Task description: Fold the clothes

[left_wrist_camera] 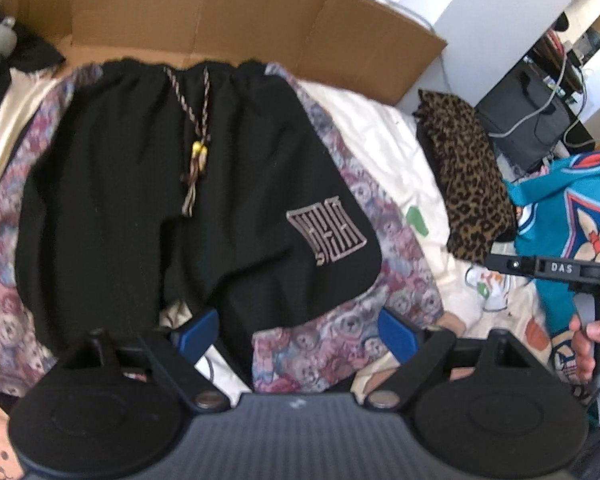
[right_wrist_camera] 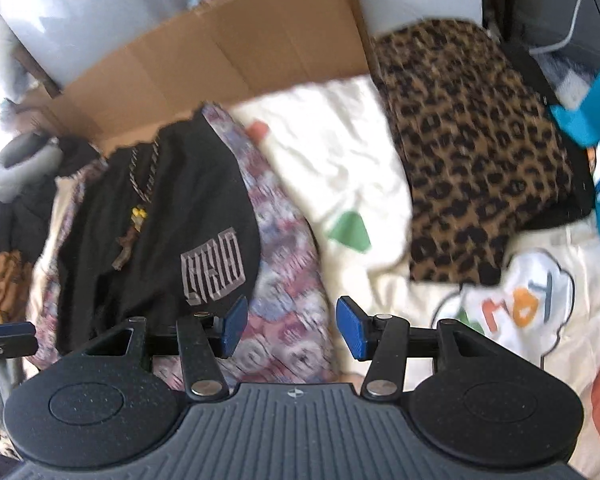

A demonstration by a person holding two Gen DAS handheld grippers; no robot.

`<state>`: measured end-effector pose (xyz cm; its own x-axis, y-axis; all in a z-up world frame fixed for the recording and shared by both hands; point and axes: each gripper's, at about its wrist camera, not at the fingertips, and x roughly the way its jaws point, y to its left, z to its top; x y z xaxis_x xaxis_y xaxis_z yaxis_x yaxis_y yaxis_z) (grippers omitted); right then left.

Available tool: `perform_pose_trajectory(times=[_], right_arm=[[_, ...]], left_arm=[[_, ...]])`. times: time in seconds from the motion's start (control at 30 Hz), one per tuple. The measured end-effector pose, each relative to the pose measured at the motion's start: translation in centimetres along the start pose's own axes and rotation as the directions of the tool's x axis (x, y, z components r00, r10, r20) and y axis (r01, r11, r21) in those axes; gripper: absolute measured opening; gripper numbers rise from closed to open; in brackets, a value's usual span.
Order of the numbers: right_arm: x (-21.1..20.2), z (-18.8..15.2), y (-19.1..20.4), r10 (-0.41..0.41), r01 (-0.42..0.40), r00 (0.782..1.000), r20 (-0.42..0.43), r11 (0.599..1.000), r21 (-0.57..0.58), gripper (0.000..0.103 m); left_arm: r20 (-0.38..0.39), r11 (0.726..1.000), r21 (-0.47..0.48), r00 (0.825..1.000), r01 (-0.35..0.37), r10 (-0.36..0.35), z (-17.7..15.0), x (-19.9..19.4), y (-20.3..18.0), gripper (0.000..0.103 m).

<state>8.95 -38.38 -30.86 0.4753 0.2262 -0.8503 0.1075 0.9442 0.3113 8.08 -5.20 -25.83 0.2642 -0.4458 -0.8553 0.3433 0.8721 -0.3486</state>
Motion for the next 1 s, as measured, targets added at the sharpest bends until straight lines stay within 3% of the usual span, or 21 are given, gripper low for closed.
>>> perform_pose_trajectory(times=[0.13, 0.33, 0.7, 0.8, 0.87, 1.0], right_arm=[[1.9, -1.1, -1.1, -0.049, 0.049, 0.998, -0.047, 0.999, 0.008, 0.056], [4.7, -2.5, -1.5, -0.023, 0.028, 0.989, -0.147, 0.999, 0.033, 0.056], [8.2, -3.4, -2.7, -0.019, 0.039, 0.989, -0.145, 0.990, 0.135, 0.052], [9.1, -3.6, -2.9, -0.007, 0.028, 0.989, -0.149, 0.990, 0.140, 0.038], [9.3, -3.7, -2.8, 0.011, 0.011, 0.989, -0.150, 0.989, 0.145, 0.020], [9.3, -3.9, -2.5, 0.038, -0.014, 0.988, -0.152, 0.988, 0.152, 0.004]], left_arm=[[-0.055, 1.000, -0.002, 0.998, 0.008, -0.008, -1.8, 2.1, 0.6, 0.089], [-0.107, 0.999, -0.037, 0.994, 0.026, -0.030, -3.6, 4.2, 1.2, 0.089], [-0.105, 0.997, -0.069, 0.994, 0.025, -0.033, -4.3, 6.1, 1.8, 0.086], [-0.101, 0.997, -0.065, 0.994, 0.034, -0.041, -4.2, 6.9, 1.7, 0.080], [-0.115, 0.999, -0.045, 0.993, 0.024, -0.029, -4.1, 7.5, 1.4, 0.075], [-0.156, 0.998, -0.064, 0.987, 0.025, -0.035, -4.3, 8.4, 1.5, 0.045]])
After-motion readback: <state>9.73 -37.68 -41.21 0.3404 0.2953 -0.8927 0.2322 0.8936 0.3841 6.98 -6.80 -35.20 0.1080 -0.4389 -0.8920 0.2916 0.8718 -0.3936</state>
